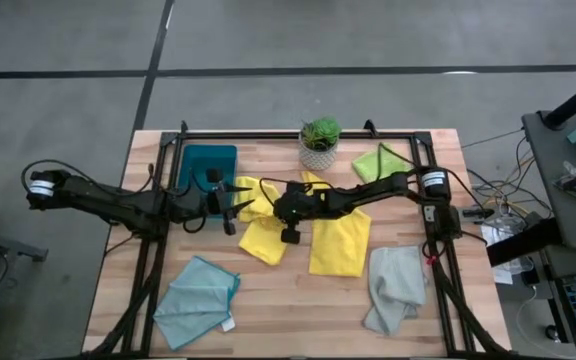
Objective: Fold microfiber towels
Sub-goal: Fold the left yellow towel
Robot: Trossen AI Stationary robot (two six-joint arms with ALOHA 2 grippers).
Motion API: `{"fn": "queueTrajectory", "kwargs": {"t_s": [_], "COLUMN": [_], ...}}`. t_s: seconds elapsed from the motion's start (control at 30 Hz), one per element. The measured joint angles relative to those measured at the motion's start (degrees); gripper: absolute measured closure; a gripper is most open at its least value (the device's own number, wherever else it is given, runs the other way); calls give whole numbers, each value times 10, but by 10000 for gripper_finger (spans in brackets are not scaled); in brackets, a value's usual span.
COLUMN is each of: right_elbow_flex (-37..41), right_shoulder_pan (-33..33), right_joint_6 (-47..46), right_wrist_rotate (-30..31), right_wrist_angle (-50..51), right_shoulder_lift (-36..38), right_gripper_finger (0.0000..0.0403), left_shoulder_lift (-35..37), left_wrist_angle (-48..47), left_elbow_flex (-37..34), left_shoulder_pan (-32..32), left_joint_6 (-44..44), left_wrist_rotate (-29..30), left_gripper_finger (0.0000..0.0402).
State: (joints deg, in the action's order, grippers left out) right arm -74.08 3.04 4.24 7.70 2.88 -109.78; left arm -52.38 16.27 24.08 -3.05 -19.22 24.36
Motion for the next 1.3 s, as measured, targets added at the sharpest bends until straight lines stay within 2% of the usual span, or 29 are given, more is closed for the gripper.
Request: {"fn": "queueTrajectory", "kwargs": {"t_s": [0.37,0.67,0.77,0.87,1.07,1.3], "right_elbow_flex": [-14,-37,-43,-47,-54,-54], "right_shoulder_pan": [0,0,0,0,0,0], "right_joint_6": [8,-8,-19,-31,-29,-29], "right_wrist_rotate": [0,0,-1,-1,-1,-2], "right_wrist_angle": [54,63,64,65,84,103], "right_shoulder_lift": [95,107,107,107,114,143], "right_gripper_finger": [394,394,394,394,394,394], "left_shoulder_lift": [-24,-158,-199,-231,-257,-256], "left_wrist_angle": [19,153,161,161,153,92], "left_elbow_flex": [-2,4,11,15,17,17], "left_shoulder_pan": [-1,-9,-9,-12,-12,-11], "left_joint_6": [127,130,130,135,170,189], "left_wrist_rotate": [-3,-28,-24,7,122,127], "left_gripper_finger": [263,187,169,165,165,176]}}
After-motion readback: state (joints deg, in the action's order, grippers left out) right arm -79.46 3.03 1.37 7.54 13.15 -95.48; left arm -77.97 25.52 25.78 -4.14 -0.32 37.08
